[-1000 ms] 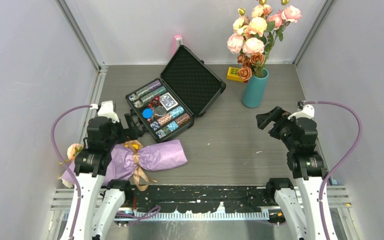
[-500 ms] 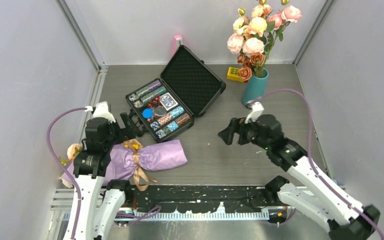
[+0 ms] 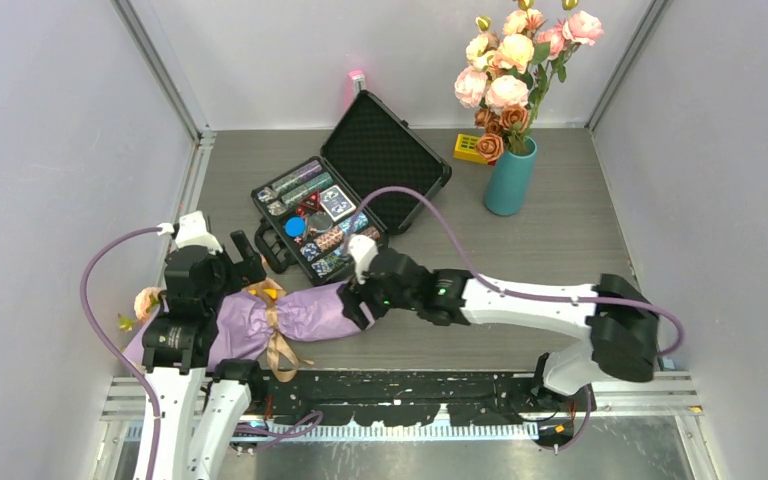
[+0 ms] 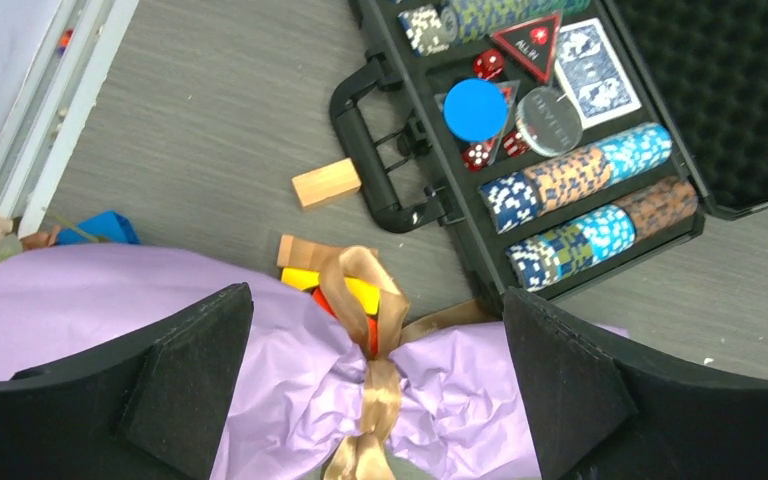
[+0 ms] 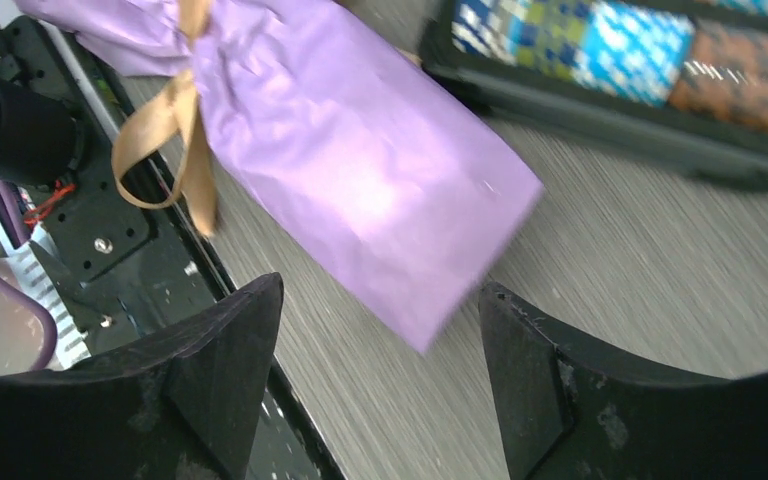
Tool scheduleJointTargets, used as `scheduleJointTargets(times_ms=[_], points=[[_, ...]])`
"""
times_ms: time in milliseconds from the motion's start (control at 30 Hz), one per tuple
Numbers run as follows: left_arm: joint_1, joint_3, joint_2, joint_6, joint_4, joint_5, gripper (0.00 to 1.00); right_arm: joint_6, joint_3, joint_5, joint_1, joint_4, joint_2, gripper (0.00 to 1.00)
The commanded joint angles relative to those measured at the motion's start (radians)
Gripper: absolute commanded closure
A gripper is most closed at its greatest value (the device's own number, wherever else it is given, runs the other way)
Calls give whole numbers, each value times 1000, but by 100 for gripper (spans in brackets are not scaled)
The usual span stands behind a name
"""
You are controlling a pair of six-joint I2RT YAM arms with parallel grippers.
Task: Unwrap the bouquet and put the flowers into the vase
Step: Pick up the fake flower from the corner of the board.
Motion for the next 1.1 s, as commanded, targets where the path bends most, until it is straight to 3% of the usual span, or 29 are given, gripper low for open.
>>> scheduleJointTargets(times_ms=[0,167,500,867,1067], points=[[5,-3,-27,27,-61,-65,0,-109,159,-14,49,113,113,24],[4,-30,-67,-11,-13,6,0,-157,258,-108,52,196,270,25],[5,-29,-66,-16,-25,11,0,-188,505,-218,52,169,522,24],[5,-30,-81,-15,-25,2,0,-172,583,-266,39,172,651,18],[5,-30,-82,-15,-24,3,0,-93,527,-314,42,197,645,18]])
